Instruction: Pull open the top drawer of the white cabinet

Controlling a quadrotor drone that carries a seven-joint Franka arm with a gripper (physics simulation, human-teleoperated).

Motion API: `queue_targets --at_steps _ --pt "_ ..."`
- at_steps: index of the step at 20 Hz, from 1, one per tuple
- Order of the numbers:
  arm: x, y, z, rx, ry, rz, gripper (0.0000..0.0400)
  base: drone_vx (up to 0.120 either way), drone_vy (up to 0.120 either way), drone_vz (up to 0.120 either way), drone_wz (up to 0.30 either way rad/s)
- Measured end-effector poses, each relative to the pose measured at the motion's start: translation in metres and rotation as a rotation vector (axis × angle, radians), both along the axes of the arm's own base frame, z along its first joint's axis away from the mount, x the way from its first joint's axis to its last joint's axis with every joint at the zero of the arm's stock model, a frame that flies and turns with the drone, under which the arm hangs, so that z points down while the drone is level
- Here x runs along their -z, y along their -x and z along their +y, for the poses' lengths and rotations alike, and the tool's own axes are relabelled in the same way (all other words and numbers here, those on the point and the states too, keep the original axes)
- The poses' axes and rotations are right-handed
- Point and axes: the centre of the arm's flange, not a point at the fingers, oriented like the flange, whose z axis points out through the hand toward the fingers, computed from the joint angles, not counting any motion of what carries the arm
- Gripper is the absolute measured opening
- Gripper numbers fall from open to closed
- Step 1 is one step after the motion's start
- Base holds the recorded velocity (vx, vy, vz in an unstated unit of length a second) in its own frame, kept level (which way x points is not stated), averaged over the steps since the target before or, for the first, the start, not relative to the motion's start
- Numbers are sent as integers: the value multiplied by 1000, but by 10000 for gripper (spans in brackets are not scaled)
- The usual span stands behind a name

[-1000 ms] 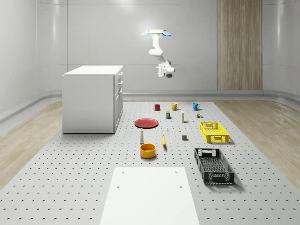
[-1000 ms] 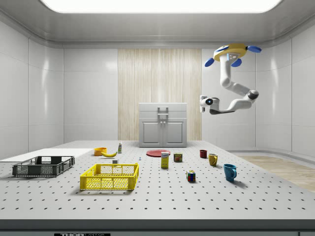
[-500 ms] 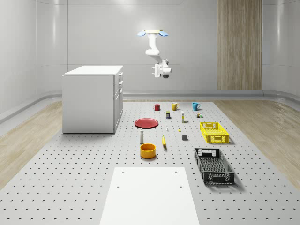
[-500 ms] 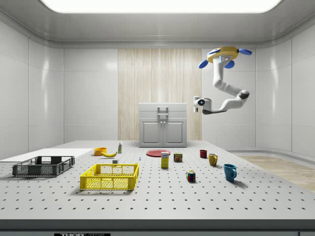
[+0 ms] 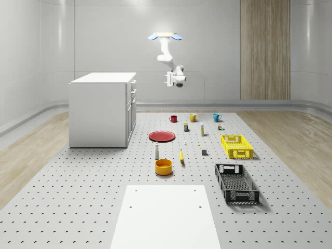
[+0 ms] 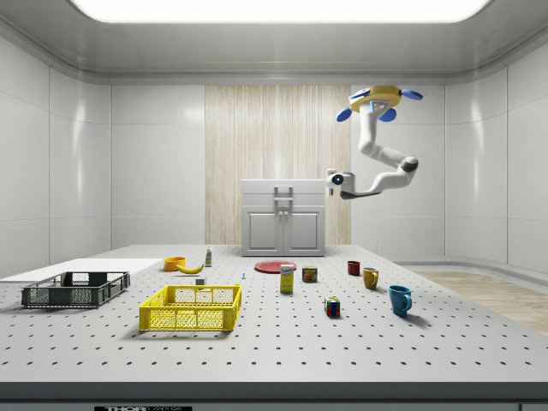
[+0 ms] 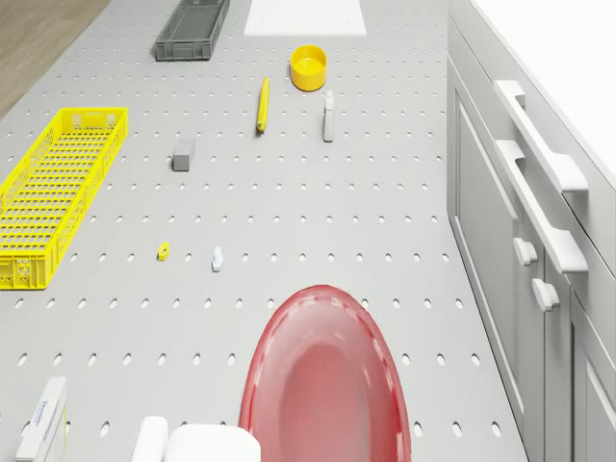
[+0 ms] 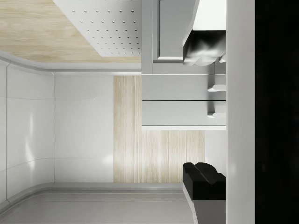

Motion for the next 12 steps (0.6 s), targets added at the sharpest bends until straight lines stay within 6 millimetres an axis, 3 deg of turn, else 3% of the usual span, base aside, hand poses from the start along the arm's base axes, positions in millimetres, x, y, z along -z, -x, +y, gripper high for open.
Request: queue_targets --at_steps 8,12 --pt "0 0 0 0 0 0 305 120 -120 0 0" --pt "0 0 0 0 0 0 305 120 0 0 0"
